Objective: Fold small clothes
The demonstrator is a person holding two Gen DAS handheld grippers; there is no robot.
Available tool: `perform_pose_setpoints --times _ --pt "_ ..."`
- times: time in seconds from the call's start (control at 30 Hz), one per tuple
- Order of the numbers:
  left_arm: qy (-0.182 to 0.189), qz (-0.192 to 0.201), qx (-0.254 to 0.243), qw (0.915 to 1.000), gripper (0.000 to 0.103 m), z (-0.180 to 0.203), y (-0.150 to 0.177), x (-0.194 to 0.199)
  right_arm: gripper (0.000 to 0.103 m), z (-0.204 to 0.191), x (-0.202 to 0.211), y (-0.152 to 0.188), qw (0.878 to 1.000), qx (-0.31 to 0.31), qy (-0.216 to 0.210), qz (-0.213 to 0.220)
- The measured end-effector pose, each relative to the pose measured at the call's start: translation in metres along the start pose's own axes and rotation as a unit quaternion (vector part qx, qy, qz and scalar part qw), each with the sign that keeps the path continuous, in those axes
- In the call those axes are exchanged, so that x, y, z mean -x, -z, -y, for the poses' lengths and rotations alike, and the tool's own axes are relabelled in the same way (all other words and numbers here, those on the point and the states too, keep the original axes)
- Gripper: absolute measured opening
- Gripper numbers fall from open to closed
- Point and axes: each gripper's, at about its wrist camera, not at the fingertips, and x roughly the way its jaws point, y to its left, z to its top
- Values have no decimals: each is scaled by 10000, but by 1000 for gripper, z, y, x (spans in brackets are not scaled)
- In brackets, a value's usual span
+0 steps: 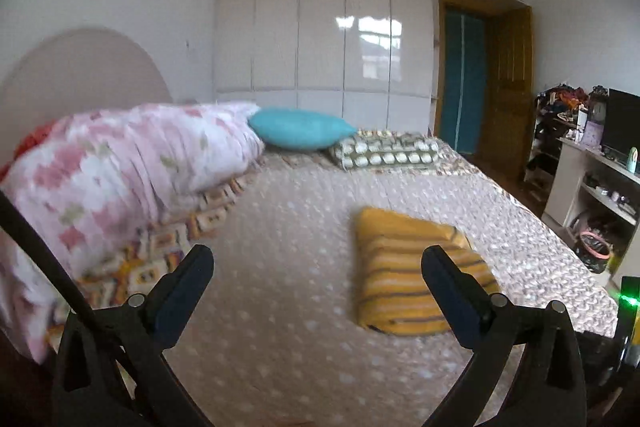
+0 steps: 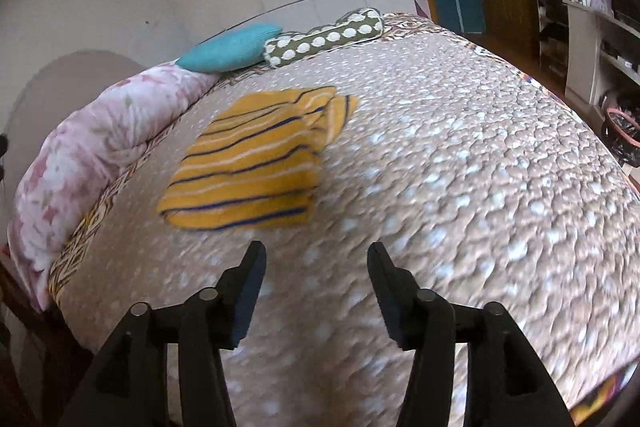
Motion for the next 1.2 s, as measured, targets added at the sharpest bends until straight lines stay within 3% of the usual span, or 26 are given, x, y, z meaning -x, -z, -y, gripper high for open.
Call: perform_pose_setpoints --times 0.2,0.4,0.47,0.83,1.2 --pt "46 -932 -6 9956 103 29 58 -36 61 -9 -10 13 9994 132 224 -230" --pt "-23 -2189 173 9756 103 41 113 -82 64 -7 -17 28 9965 316 659 -403" --pt "-52 -2386 227 9708 103 40 123 -89 64 -6 -20 32 9948 358 810 -509" --pt "-202 -2736 422 9607 103 31 142 -95 68 -22 -29 39 9911 699 949 -622" --pt "-379 -2873 81 9571 103 40 151 -104 70 -27 -35 42 9899 846 944 -642"
